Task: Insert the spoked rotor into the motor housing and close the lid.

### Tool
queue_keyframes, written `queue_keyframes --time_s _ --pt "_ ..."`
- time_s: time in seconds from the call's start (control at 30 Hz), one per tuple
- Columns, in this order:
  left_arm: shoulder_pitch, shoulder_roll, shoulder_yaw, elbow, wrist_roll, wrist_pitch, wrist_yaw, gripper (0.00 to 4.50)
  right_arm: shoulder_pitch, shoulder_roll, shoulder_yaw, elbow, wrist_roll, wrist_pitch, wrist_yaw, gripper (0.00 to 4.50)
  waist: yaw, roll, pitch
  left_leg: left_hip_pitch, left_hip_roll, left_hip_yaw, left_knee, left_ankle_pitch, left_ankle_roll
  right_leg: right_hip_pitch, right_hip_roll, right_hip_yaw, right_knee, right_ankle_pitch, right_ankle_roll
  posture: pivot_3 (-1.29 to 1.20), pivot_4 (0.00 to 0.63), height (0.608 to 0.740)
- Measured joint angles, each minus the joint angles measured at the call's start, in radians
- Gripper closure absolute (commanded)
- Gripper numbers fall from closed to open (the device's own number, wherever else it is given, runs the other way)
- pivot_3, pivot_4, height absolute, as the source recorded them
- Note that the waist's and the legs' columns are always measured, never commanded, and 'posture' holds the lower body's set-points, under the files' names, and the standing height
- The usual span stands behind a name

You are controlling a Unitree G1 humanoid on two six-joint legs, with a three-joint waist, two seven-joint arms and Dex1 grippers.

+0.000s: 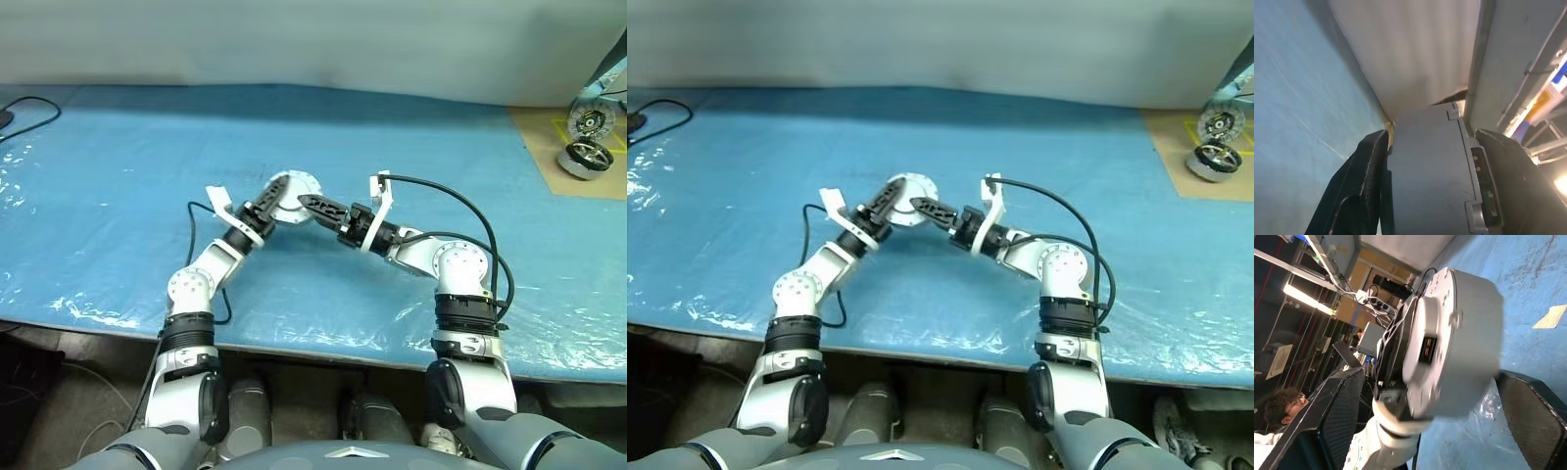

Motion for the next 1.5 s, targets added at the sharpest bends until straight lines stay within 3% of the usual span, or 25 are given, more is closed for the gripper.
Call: queue_keyframes --time_s 0.3,0.47,0.7,0.9,1.07,1.33,1.5 --pt "-0.061 0.071 0.099 0.043 0.027 -0.108 0.034 1.99 0.01 -0.039 0.035 -0.001 -0.035 -0.044 0.002 0.07 0.009 0.0 0.0 -0.001 0.0 0.0 0.001 0.0 0.0 0.001 -0.001 0.0 0.0 0.0 0.0 0.0 0.15 0.74" --pt "-0.107 0.124 0.125 0.244 0.149 -0.272 0.081 1.99 0.038 -0.103 0.119 -0.002 -0.165 -0.164 0.027 0.07 0.002 0.0 0.0 -0.001 0.0 0.0 0.003 0.0 0.0 0.001 -0.001 0.0 0.0 0.001 0.002 0.0 0.15 0.74" --pt "-0.142 0.139 0.131 0.435 0.228 -0.355 0.072 1.99 0.039 -0.091 0.162 -0.036 -0.193 -0.212 0.059 0.07 0.009 -0.001 0.001 -0.002 0.0 -0.001 0.003 0.0 0.0 0.001 -0.001 -0.001 0.0 0.001 0.002 0.0 0.15 0.74" --pt "-0.18 0.153 0.13 0.492 0.271 -0.409 0.046 0.07 0.041 -0.094 0.183 -0.038 -0.209 -0.215 0.06 0.01 0.006 -0.001 0.001 0.0 0.001 -0.001 0.004 0.0 0.0 0.002 -0.002 -0.001 0.001 0.002 0.002 0.0 0.15 0.74" --pt "-0.187 0.189 0.116 0.506 0.347 -0.46 0.071 0.03 0.063 -0.104 0.193 -0.051 -0.217 -0.216 0.066 0.01 0.0 -0.001 0.001 0.001 0.001 -0.001 0.004 0.0 0.0 0.003 -0.002 0.0 0.001 0.002 0.002 0.0 0.15 0.74" --pt "-0.01 0.267 -0.035 0.268 0.586 -0.558 0.125 0.03 0.106 -0.125 0.228 -0.103 -0.262 -0.265 0.082 0.01 0.005 -0.001 0.001 0.0 0.001 -0.002 0.003 0.0 0.0 0.002 -0.002 -0.001 -0.001 0.002 0.002 0.0 0.15 0.74" --pt "0.18 0.261 -0.189 -0.066 0.724 -0.589 0.132 0.03 0.192 -0.182 0.313 -0.212 -0.389 -0.385 0.093 0.01 0.009 -0.001 0.001 -0.001 0.001 -0.001 0.004 0.0 0.0 0.003 -0.003 -0.002 0.0 0.002 0.002 0.0 0.15 0.74"
